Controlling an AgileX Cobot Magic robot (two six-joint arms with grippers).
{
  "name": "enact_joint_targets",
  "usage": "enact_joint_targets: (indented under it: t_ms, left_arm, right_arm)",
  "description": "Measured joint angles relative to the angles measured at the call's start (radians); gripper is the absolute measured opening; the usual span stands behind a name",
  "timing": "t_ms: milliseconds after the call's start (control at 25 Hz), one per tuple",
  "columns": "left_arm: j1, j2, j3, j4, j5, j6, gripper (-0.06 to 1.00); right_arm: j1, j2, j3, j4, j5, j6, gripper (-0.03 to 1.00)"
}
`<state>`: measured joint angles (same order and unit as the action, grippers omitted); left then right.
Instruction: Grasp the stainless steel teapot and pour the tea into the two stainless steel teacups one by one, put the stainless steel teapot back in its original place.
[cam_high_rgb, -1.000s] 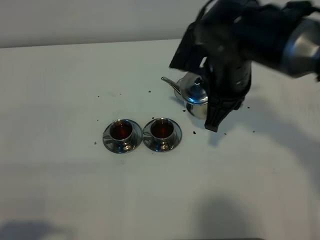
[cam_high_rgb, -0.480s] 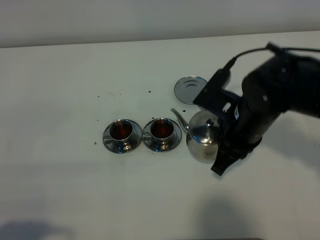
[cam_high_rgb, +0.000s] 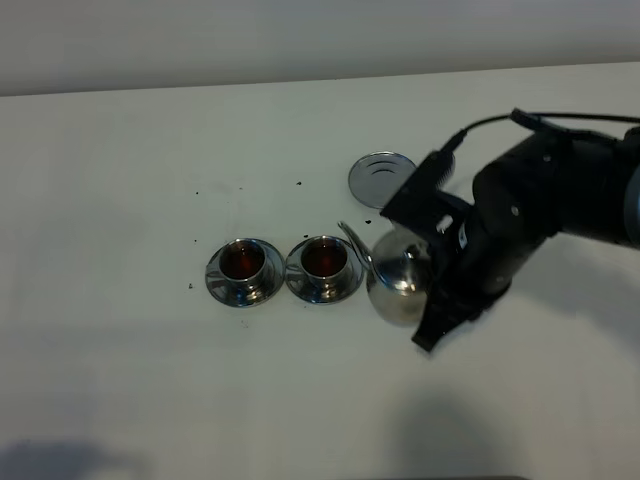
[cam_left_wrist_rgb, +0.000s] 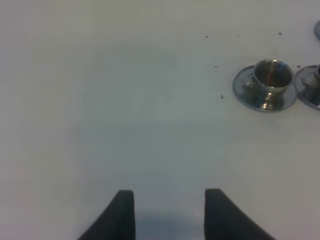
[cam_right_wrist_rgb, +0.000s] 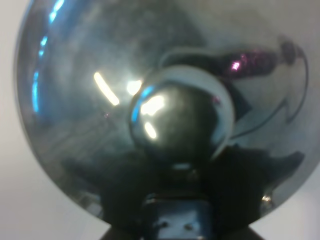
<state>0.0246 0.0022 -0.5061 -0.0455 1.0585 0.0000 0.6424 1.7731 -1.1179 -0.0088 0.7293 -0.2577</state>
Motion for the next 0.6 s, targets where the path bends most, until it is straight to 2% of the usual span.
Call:
enact_joint_targets:
  t_ms: [280, 440, 600]
  left_arm:
    - [0.0, 0.0, 0.0, 0.0, 0.0, 0.0, 0.37]
    - [0.0, 0.0, 0.0, 0.0, 0.0, 0.0, 0.37]
    - [0.0, 0.0, 0.0, 0.0, 0.0, 0.0, 0.37]
  right_arm:
    - [-0.071, 0.037, -0.26, -0.085, 0.054, 0.087, 0.18]
    - [-0.122, 0.127, -0.409, -0.083, 0.083, 0.161, 0.18]
    - [-0.132, 0.243, -0.541, -0.075, 0.118, 0.23, 0.18]
